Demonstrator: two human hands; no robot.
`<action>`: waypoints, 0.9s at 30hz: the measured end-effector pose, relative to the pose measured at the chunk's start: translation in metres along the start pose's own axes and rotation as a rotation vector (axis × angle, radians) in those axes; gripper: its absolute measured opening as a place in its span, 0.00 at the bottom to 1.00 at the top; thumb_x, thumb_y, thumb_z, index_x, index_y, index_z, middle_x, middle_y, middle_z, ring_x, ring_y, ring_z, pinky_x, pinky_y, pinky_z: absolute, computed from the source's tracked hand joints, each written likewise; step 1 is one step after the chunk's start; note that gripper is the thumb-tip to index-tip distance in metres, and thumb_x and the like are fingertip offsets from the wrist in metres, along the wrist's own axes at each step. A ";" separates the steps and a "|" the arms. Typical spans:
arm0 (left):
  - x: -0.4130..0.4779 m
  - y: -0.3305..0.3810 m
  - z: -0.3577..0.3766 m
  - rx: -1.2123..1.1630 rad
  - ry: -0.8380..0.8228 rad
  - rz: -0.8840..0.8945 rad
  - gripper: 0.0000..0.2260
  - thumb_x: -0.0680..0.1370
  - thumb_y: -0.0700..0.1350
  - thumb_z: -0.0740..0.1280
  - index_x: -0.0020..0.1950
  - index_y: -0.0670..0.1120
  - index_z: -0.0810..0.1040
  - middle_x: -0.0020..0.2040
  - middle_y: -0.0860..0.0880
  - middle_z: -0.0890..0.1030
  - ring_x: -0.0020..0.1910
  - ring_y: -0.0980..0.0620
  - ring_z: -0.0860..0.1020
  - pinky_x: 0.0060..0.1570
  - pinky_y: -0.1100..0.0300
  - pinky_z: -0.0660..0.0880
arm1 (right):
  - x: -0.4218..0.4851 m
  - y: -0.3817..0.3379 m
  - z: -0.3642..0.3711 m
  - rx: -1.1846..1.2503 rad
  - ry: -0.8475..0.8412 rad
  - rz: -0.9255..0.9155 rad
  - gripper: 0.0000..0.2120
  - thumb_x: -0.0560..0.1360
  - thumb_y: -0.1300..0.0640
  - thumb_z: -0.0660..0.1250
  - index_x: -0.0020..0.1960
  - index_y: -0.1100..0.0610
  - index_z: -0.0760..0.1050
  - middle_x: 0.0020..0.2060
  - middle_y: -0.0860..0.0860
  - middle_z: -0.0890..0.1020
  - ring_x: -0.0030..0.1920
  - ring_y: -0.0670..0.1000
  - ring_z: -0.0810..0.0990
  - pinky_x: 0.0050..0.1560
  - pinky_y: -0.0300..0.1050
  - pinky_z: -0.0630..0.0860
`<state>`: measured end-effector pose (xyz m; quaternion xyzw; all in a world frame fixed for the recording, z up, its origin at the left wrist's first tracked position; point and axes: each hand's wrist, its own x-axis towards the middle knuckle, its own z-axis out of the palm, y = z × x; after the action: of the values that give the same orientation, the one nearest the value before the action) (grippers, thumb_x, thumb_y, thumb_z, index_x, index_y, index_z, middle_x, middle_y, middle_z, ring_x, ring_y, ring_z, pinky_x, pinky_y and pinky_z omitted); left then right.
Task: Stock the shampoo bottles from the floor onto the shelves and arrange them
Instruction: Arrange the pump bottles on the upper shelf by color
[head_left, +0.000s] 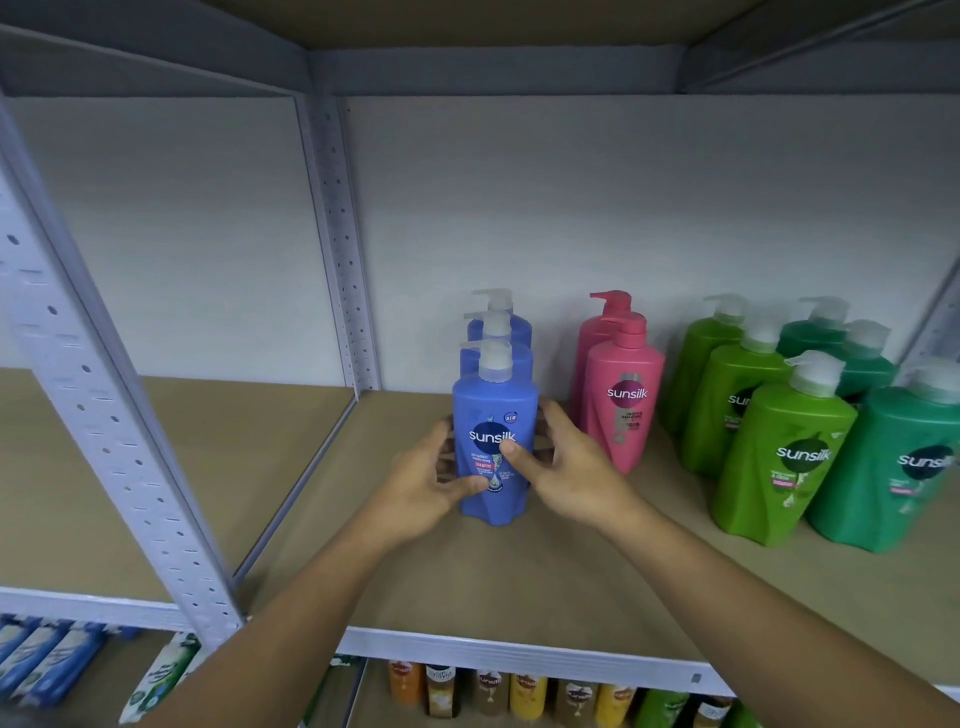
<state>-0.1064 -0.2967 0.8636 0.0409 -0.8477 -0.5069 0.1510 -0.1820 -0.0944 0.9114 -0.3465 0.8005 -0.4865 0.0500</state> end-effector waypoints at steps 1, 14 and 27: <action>-0.001 0.001 0.000 0.008 -0.006 0.005 0.30 0.71 0.52 0.78 0.66 0.70 0.68 0.61 0.57 0.82 0.56 0.57 0.83 0.60 0.52 0.79 | 0.000 0.001 0.001 0.006 -0.003 -0.003 0.24 0.77 0.46 0.69 0.71 0.44 0.66 0.61 0.39 0.80 0.58 0.36 0.79 0.60 0.42 0.79; -0.062 -0.003 0.045 0.592 0.080 -0.023 0.25 0.73 0.66 0.57 0.49 0.50 0.84 0.45 0.54 0.85 0.47 0.53 0.82 0.51 0.54 0.76 | -0.073 0.060 -0.043 -0.488 -0.142 0.005 0.21 0.82 0.49 0.62 0.73 0.55 0.71 0.72 0.48 0.73 0.72 0.46 0.70 0.68 0.29 0.57; -0.056 0.070 0.191 0.526 0.070 0.196 0.16 0.77 0.54 0.66 0.57 0.45 0.83 0.55 0.49 0.83 0.54 0.49 0.80 0.56 0.61 0.72 | -0.158 0.124 -0.150 -0.548 -0.077 0.038 0.21 0.78 0.46 0.68 0.68 0.53 0.77 0.68 0.47 0.76 0.70 0.45 0.71 0.67 0.28 0.56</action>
<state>-0.1043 -0.0886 0.8283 0.0141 -0.9443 -0.2506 0.2127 -0.1882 0.1486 0.8479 -0.3504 0.9061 -0.2370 -0.0063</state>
